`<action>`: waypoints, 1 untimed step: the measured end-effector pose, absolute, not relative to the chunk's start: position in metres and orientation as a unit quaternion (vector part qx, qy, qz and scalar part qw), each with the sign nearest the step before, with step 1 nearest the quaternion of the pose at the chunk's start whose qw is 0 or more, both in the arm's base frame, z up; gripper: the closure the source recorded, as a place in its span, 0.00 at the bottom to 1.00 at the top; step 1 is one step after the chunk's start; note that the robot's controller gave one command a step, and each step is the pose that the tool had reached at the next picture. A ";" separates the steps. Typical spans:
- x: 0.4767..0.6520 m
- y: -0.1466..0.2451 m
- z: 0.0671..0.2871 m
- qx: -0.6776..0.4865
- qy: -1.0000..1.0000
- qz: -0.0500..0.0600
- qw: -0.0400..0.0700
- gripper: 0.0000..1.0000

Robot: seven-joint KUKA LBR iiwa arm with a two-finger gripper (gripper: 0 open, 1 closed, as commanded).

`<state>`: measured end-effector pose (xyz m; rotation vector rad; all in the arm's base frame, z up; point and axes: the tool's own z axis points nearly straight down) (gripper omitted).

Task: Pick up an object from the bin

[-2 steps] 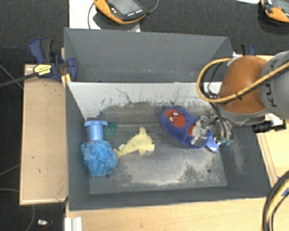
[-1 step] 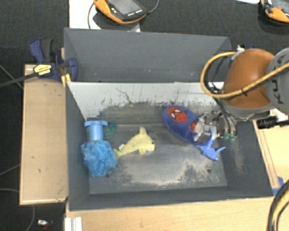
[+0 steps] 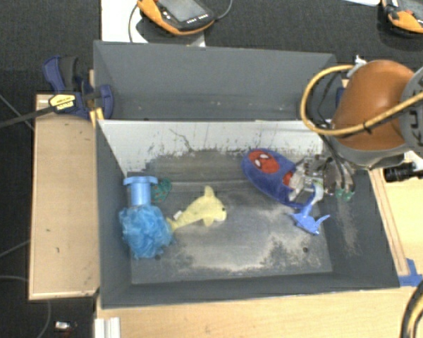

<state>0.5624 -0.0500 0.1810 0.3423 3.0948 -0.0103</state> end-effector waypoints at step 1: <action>0.563 -0.050 0.198 0.109 0.994 -0.003 0.014 1.00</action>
Offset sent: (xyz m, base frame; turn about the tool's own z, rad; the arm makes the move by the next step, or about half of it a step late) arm 0.0002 -0.0001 0.0171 -0.0010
